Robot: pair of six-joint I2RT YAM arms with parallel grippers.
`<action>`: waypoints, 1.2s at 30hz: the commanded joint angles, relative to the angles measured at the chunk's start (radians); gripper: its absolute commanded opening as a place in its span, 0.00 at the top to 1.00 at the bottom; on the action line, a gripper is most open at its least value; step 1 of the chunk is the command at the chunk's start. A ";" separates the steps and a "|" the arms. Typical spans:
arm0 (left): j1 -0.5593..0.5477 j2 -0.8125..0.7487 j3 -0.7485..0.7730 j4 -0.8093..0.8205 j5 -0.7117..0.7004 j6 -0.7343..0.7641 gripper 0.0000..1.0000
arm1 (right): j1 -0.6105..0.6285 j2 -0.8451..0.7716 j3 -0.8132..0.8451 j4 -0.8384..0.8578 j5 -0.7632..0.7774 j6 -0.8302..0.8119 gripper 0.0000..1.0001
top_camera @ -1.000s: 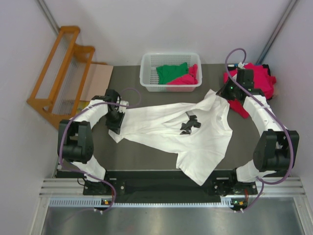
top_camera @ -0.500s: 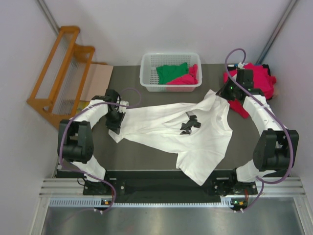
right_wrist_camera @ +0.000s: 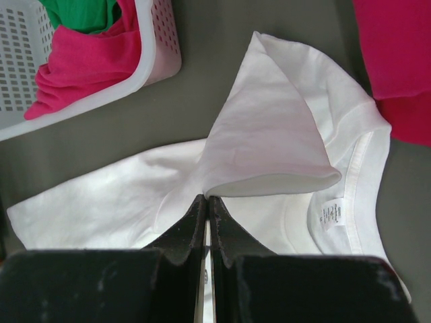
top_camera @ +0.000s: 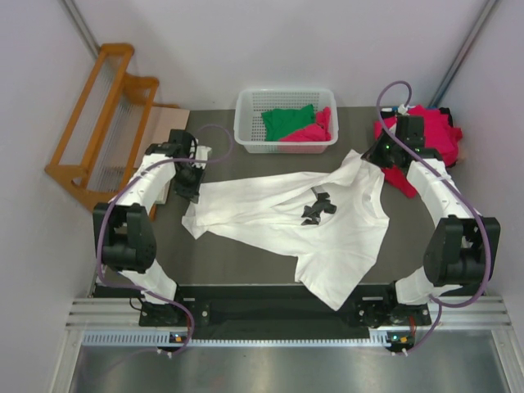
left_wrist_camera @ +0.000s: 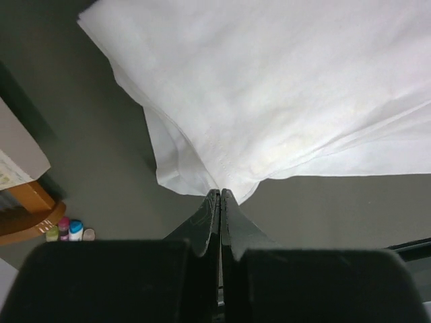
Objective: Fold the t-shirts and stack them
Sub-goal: Flatten the tshirt out
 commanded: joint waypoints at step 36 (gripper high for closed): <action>0.009 0.045 -0.157 0.065 0.022 0.010 0.71 | -0.003 0.002 0.008 0.049 -0.015 -0.008 1.00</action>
